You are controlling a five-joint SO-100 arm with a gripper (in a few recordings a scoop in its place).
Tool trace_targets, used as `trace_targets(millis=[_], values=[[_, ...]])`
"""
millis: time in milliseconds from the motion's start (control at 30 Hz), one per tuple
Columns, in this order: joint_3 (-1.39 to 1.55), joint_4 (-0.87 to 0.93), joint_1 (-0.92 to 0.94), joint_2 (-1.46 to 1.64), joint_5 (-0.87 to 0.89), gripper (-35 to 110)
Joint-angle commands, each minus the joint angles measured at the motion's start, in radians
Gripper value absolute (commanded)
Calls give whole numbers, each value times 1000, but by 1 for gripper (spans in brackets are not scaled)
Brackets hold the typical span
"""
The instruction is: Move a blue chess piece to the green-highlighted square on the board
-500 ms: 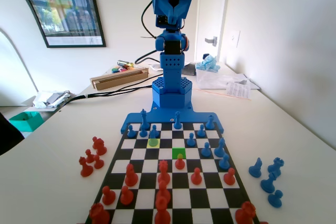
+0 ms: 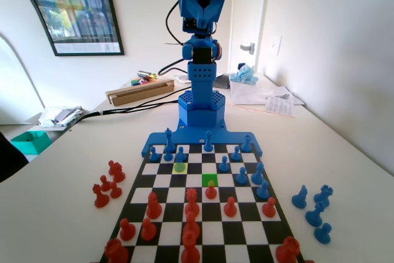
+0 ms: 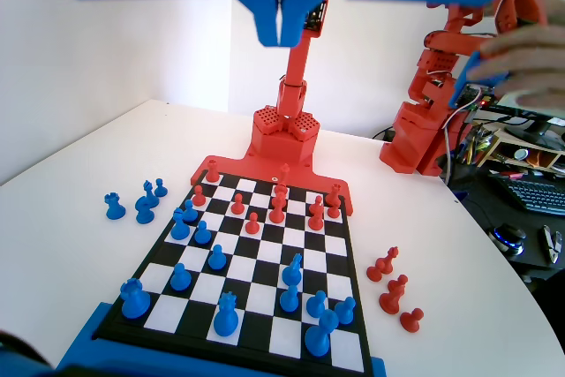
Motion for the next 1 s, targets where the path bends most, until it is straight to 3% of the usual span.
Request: trace_targets(millis=[0, 800, 967], values=[[3, -18, 9, 3, 0, 3], [3, -17, -9, 3, 3, 1], [-51, -49, -8, -26, 150, 1]])
